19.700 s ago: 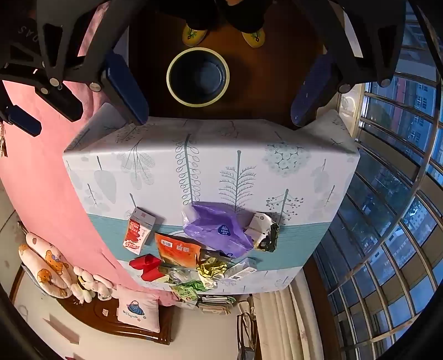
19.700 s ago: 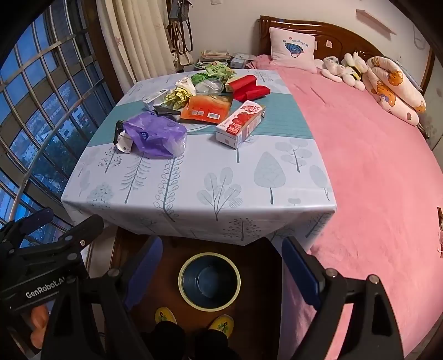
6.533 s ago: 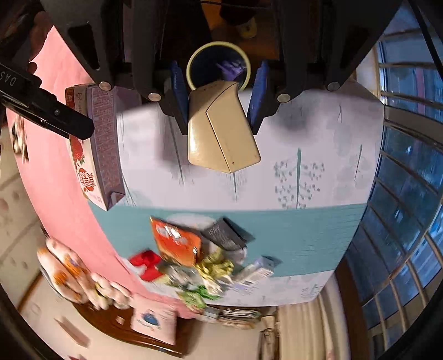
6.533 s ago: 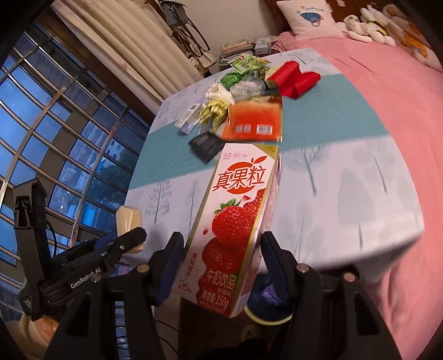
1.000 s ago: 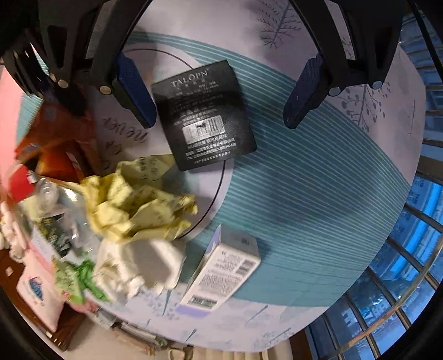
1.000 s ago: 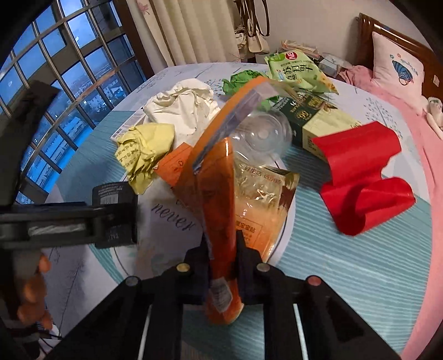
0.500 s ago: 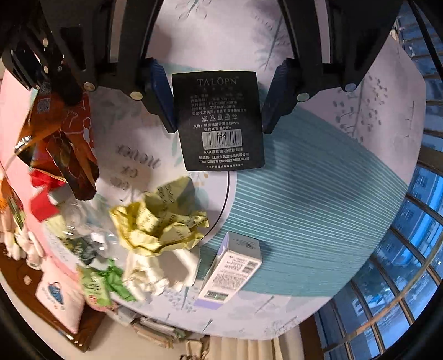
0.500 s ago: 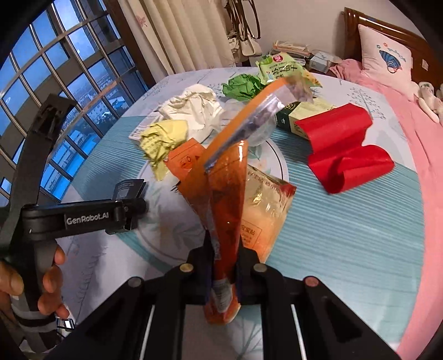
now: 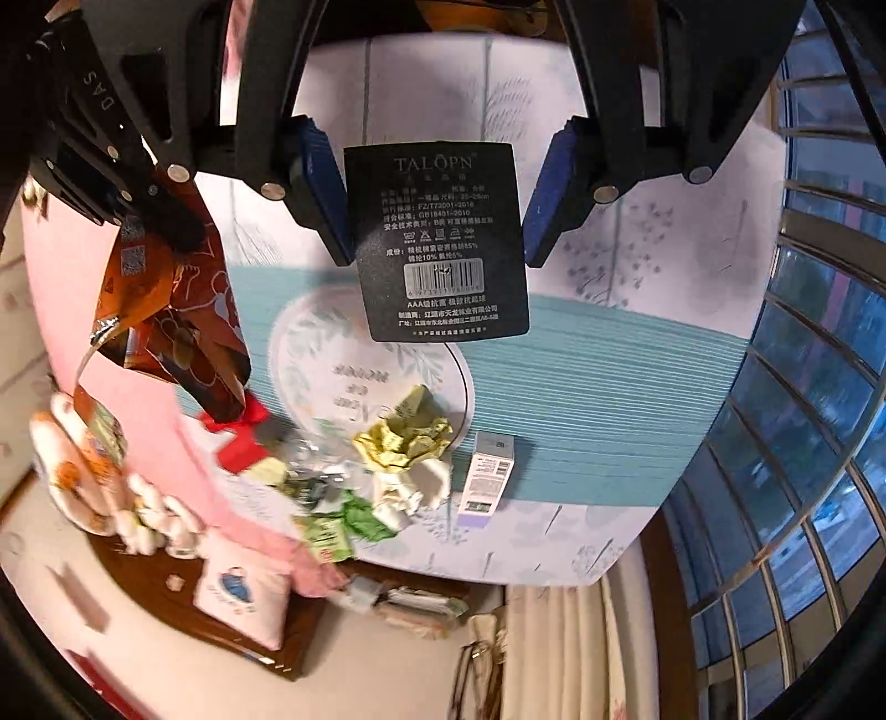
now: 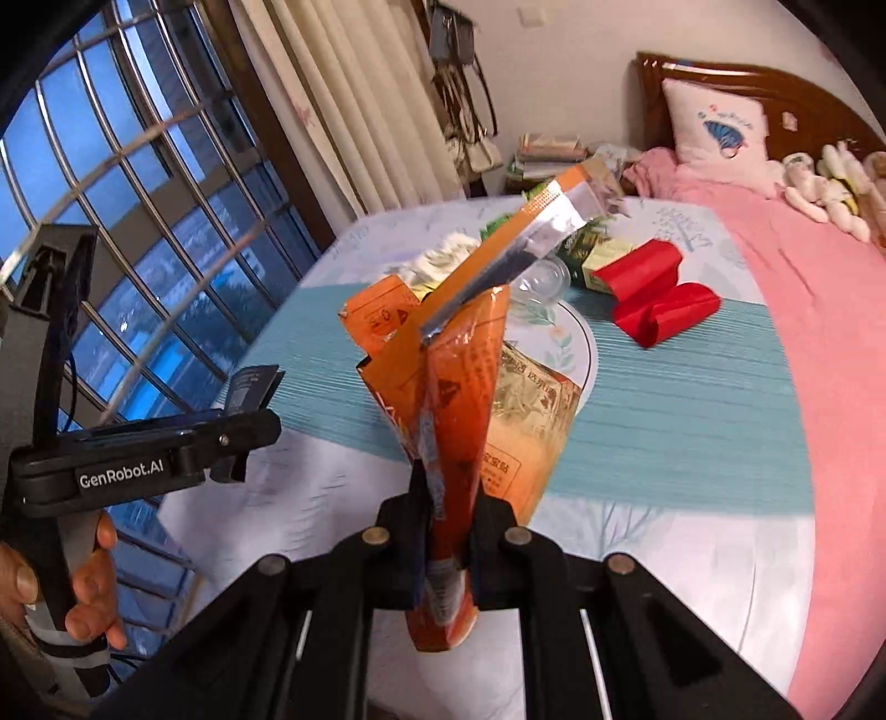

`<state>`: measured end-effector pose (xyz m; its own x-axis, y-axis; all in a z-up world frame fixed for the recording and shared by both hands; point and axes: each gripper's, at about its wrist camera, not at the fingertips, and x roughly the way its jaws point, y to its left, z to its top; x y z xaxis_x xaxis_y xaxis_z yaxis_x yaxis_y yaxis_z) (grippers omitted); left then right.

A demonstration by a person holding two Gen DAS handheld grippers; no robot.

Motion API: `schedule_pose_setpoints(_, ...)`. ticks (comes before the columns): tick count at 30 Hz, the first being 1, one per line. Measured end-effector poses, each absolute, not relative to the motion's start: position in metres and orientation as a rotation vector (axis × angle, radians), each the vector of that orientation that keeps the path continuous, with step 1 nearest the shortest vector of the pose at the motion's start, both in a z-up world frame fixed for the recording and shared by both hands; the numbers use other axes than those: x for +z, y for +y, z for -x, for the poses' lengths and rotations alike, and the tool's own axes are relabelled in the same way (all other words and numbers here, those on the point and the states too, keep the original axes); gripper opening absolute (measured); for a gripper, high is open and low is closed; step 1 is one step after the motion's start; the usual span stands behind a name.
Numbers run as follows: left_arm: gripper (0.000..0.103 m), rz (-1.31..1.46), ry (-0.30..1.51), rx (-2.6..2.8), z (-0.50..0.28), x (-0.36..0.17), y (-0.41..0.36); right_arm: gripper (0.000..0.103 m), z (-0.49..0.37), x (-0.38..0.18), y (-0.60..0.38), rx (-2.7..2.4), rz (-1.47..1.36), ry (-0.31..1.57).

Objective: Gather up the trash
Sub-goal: 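Carry black card and orange bag over the bin and open both tools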

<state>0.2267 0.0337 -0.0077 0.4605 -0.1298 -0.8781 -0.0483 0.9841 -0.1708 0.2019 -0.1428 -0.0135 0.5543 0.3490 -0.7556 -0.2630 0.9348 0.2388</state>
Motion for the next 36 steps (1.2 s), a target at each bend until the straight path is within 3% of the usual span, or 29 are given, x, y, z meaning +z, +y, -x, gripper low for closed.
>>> schedule_pose_setpoints(10, 0.059, 0.063, 1.024, -0.226, -0.109, 0.031, 0.075, 0.01, -0.074, 0.022, -0.103, 0.326, -0.19, 0.779)
schedule_pose_setpoints(21, 0.059, 0.02, 1.148, -0.31, -0.039, -0.009, 0.078, 0.01, 0.008, -0.016, -0.092, 0.272, -0.232, 0.886)
schedule_pose_setpoints(29, 0.059, -0.015, 1.261, -0.301, -0.005, -0.097, 0.058, 0.01, 0.04, -0.112, -0.098, 0.242, -0.272, 1.056)
schedule_pose_setpoints(36, 0.059, -0.038, 1.335, -0.256, 0.0, -0.228, 0.041, 0.01, 0.044, -0.247, -0.108, 0.186, -0.31, 1.178)
